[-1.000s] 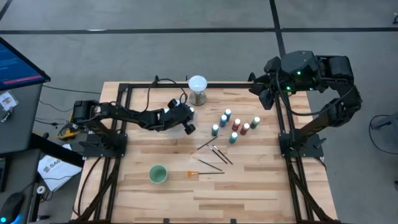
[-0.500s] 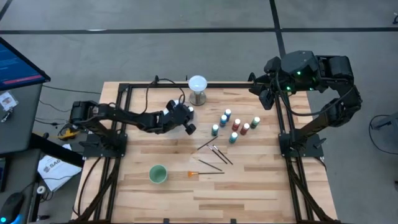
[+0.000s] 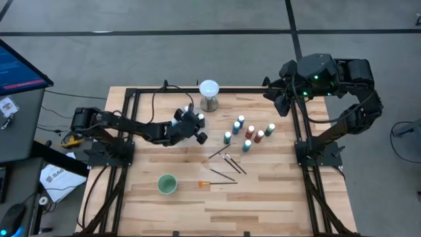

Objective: Pick & Place Paint Supplies
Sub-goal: Put the small black bottle into the white bin

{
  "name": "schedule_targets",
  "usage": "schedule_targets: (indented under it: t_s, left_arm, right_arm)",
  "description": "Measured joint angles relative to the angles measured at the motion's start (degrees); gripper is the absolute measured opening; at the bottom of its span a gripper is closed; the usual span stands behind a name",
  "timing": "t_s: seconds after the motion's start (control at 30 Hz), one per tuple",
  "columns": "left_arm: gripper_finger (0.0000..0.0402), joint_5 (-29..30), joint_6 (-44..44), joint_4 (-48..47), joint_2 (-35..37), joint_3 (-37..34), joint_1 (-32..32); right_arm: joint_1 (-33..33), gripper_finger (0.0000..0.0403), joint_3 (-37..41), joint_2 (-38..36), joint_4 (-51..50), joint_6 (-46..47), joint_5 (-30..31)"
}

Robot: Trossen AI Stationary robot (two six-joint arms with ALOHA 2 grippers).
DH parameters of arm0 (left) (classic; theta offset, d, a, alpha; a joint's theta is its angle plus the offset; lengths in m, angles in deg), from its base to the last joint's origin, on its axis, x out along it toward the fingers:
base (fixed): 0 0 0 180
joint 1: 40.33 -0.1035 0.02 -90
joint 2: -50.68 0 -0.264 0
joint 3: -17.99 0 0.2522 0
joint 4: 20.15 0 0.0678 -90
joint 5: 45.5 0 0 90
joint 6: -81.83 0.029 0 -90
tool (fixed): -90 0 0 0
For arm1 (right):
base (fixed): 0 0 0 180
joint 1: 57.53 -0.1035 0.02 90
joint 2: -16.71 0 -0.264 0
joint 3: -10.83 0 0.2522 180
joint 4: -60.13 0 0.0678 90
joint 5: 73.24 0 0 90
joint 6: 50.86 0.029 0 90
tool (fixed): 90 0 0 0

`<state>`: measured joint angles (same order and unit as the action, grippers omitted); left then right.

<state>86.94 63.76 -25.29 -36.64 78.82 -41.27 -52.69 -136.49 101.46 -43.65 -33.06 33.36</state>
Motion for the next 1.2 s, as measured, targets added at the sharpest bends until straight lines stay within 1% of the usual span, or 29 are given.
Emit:
schedule_targets:
  t_s: [0.2,0.33,0.43,0.6,0.77,0.87,1.0,1.1,1.2]
  left_arm:
    - [0.0001,-0.06,0.09,-1.94,5.58,0.07,1.52]
    - [0.0001,0.03,-0.34,-11.27,11.56,0.02,3.71]
    - [0.0001,0.01,-3.32,-18.7,15.6,0.02,5.84]
    - [0.0001,0.5,-6.77,-26.83,19.68,0.02,9.79]
    - [0.0001,1.13,-10.47,-32.9,20.29,0.02,13.2]
    - [0.0001,3.71,-14.06,-37.44,19.62,-0.06,14.66]
    - [0.0001,7.38,-17.06,-37.36,19.55,-2.09,15.12]
    - [0.0001,7.5,-19.91,-37.27,19.46,-4.45,15.06]
    - [0.0001,7.71,-20.61,-35.32,19.46,-6.48,15.01]
  right_arm:
    - [0.0,0.023,0.0,0.0,0.0,-0.42,0.0]
    - [0.0,0.023,0.0,0.0,0.0,-0.42,0.0]
    - [0.0,0.023,0.0,0.02,0.0,-0.42,0.0]
    - [0.0,0.023,0.0,0.02,0.0,-0.49,-0.02]
    - [0.0,0.023,0.0,0.02,0.0,-0.84,-0.02]
    - [0.0,0.023,0.0,0.02,0.02,-0.83,-0.02]
    - [0.0,0.023,0.0,0.02,0.0,-0.85,-0.02]
    - [0.0,0.023,0.0,0.02,0.0,-0.83,-0.02]
    - [0.0,0.023,0.0,0.02,0.0,-0.85,-0.02]
